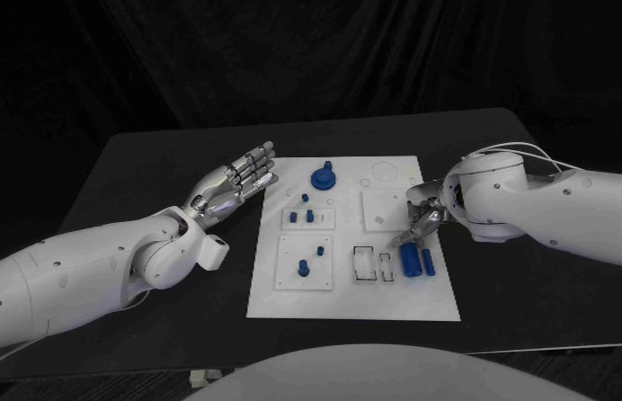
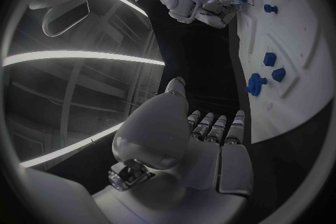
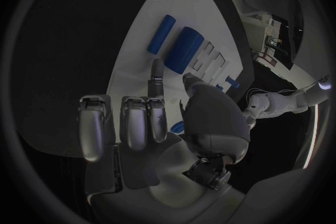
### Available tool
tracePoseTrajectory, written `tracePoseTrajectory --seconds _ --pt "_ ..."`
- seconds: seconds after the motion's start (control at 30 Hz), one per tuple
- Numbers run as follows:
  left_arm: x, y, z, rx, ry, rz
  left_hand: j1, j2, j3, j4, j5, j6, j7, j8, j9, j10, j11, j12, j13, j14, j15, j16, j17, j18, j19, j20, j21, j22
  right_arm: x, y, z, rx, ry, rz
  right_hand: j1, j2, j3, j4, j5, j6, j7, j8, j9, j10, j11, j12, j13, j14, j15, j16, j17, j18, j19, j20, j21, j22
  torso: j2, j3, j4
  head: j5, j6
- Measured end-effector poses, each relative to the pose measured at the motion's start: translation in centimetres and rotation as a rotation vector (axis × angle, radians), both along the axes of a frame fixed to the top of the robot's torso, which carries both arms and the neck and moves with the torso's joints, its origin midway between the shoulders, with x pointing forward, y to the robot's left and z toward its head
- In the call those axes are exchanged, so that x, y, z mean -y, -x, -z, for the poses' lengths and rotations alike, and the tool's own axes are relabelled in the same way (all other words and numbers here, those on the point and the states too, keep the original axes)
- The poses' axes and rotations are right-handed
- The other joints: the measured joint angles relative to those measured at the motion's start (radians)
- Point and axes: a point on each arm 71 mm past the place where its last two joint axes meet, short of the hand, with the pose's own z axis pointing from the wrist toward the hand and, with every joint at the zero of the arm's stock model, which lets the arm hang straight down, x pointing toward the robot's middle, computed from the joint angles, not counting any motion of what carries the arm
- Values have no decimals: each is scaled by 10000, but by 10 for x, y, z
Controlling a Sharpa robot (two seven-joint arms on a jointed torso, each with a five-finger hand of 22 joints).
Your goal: Assemble the parts on the task board
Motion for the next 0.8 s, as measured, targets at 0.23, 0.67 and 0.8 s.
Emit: tracePoseTrajectory --seconds 0.23,0.67,0.8 --pt "0 0 0 -13 8 16 -1 1 0 0 0 0 0 0 0 0 0 0 -1 0 0 0 -1 0 0 0 0 2 0 1 1 -30 1 1 -104 -104 -12 12 -152 0 0 6 86 0 0 0 0 0 0 0 0 0 0 0 0 3 1 1 3 0 0" --pt "1 1 1 -34 21 39 -1 1 29 -29 0 0 0 0 0 34 34 0 -1 0 0 0 -8 0 0 0 0 1 -3 2 4 -83 -22 -37 -134 -73 -11 11 -220 0 0 5 109 0 0 0 -1 0 0 0 -1 0 0 0 -97 7 1 1 4 20 0" --pt "1 1 1 -37 22 42 -1 1 29 -29 0 0 0 0 0 34 34 0 -1 0 0 0 -8 -1 0 0 0 1 -4 2 4 -81 -37 -55 -143 -63 -11 11 -172 0 0 6 182 0 0 0 -1 0 1 0 -1 0 0 0 -242 6 1 1 3 21 0"
